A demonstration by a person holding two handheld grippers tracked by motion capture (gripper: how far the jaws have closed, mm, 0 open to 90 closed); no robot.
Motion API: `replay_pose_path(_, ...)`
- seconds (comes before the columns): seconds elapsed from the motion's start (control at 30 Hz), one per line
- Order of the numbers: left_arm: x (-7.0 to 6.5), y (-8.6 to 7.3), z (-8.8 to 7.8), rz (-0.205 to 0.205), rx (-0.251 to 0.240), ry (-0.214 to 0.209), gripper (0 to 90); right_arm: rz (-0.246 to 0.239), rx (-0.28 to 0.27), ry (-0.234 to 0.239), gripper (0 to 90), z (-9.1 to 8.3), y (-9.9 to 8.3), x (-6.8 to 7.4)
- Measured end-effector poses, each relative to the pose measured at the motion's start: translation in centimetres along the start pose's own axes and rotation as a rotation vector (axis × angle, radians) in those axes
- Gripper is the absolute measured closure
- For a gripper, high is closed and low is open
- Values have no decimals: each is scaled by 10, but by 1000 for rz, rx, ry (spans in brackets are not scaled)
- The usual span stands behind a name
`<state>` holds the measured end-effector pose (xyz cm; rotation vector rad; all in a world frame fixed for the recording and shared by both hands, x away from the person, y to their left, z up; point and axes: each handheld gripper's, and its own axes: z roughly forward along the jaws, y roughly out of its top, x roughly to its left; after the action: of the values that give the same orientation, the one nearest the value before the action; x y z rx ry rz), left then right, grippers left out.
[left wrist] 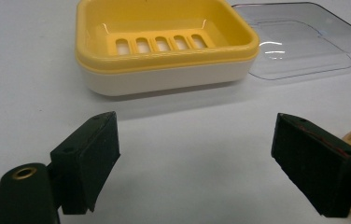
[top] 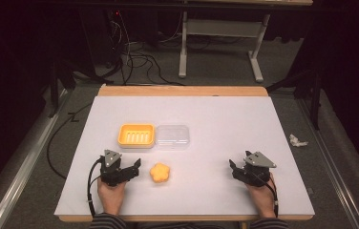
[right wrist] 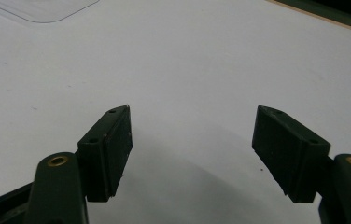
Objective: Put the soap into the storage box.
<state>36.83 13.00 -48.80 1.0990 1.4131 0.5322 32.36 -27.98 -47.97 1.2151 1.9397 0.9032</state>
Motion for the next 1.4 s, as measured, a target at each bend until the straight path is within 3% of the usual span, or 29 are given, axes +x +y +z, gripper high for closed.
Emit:
replay_pose_path(0.67,-4,-4,1,40,2,5,165,3,-3,4,293,0,0,-1)
replay_pose_path(0.83,-2,-1,-1,15,-13,-1,167,-1,1,2,293,0,0,-1)
replay_pose_path(1.1,-1,0,1,0,9,-2,168,17,-8,8,291,-1,0,-2)
replay_pose_path(1.4,-5,-4,2,46,43,-15,168,23,-10,11,295,-1,-1,-3)
